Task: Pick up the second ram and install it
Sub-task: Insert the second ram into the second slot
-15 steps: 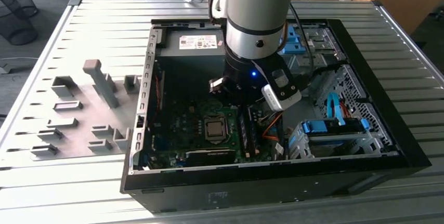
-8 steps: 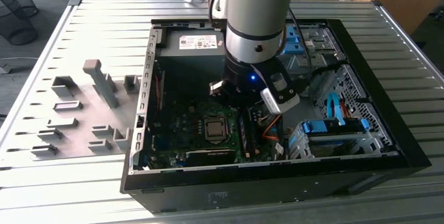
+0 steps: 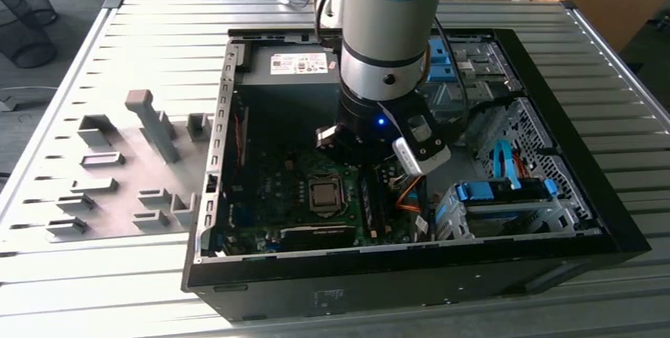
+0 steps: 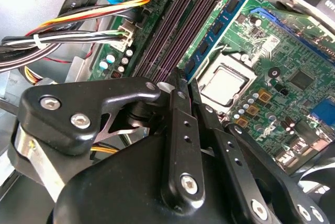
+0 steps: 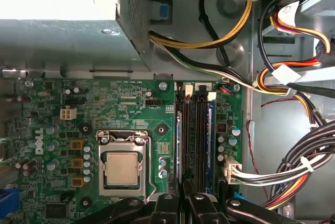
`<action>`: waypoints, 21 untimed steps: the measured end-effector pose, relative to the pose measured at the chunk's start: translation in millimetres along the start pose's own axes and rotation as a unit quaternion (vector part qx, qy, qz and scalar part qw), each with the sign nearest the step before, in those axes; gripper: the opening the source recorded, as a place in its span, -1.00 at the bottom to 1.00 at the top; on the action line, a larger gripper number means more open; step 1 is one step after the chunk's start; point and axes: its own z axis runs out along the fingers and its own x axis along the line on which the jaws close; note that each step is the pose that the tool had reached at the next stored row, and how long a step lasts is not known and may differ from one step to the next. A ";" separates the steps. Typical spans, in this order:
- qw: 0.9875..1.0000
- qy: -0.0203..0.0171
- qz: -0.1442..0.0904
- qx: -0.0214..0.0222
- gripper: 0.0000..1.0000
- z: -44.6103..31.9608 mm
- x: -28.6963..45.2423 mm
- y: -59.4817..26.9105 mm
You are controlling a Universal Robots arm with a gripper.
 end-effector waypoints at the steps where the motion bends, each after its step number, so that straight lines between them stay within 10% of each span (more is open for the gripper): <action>1: 1.000 0.000 0.000 0.000 -0.72 0.1 0.0 0.0; 21: 1.000 0.000 0.016 -0.007 -0.72 15.7 -5.9 -0.1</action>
